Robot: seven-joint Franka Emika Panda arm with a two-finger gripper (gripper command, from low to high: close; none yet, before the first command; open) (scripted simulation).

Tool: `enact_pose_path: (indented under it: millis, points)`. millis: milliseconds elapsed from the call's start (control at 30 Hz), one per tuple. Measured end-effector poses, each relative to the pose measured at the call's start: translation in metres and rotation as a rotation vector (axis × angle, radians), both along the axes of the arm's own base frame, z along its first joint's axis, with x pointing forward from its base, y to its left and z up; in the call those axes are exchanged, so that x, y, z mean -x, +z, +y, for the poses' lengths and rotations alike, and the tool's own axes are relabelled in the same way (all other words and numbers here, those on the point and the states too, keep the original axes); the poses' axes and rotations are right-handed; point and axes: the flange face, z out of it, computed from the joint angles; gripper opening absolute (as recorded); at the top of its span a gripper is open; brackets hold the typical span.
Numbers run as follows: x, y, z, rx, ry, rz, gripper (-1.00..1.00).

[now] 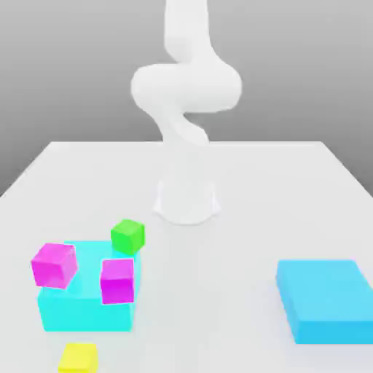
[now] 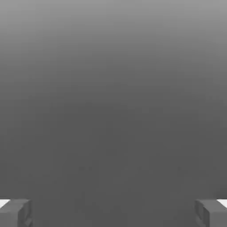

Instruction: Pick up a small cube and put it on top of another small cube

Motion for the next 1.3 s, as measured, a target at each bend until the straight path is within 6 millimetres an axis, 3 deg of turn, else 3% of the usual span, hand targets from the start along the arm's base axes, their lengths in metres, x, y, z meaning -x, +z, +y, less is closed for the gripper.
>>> enact_pose_path:
  millis: [267, 533, 667, 867, 1100, 1133, 1300]
  points:
    - [-0.087, -0.117, -0.042, 0.067, -0.04, 0.216, 0.0]
    - [-0.132, -0.252, -0.093, 0.075, -0.049, 0.426, 0.0]
    - [-0.138, -0.324, -0.123, 0.054, -0.055, 0.527, 0.0]
    - [-0.129, -0.432, -0.147, 0.0, -0.026, 0.667, 0.0]
    - [-0.117, -0.543, -0.158, -0.044, -0.011, 0.734, 0.0]
    - [-0.116, -0.551, -0.158, -0.044, -0.011, 0.734, -1.0]
    - [-0.116, -0.551, -0.158, -0.044, -0.011, 0.735, -1.0]
